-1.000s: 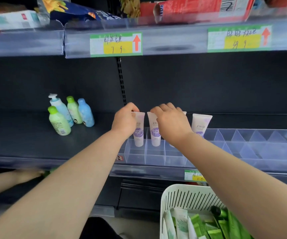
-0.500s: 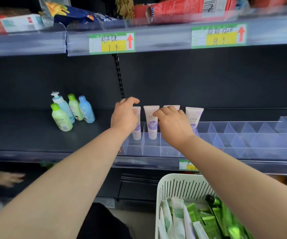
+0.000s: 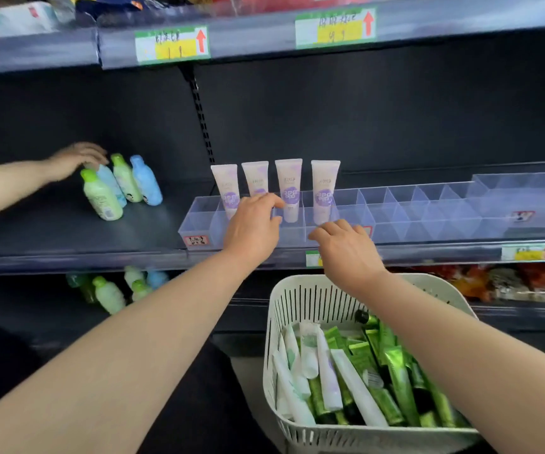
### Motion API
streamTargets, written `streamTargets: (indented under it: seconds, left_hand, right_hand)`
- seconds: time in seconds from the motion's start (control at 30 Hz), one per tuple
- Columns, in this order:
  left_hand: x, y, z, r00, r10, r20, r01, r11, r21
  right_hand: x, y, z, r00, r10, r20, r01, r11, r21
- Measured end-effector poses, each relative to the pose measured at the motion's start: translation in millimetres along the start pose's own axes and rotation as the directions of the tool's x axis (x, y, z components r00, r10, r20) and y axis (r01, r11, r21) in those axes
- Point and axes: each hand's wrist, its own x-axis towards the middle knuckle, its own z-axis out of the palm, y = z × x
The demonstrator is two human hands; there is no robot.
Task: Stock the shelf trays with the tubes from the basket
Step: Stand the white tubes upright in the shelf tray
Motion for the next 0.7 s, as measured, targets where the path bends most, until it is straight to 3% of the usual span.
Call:
streamTargets:
  seconds: [0.23,0.47,0.7]
  left_hand:
    - [-36.6,15.6,64.1,0.973,0.017,0.228,-0.014,1.0,-0.017]
    - [-63.6,7.9,127.7,0.826,-0.107,0.553,0.067,0.993,0.093]
    - [-71.8,-6.4,164.2,0.727,-0.214,0.653,0.133,0.976,0.171]
  right_hand:
    - [-70.5,23.1,37.1,0.963,0.064,0.261,-0.069,0.998,0.013]
    - [-104.6,36.6,77.0,0.875,0.059,0.481,-0.101,0.993,0.062]
    - [-110.0,42.2,100.0,0.785,0.018,0.619,-0.123,0.984,0.128]
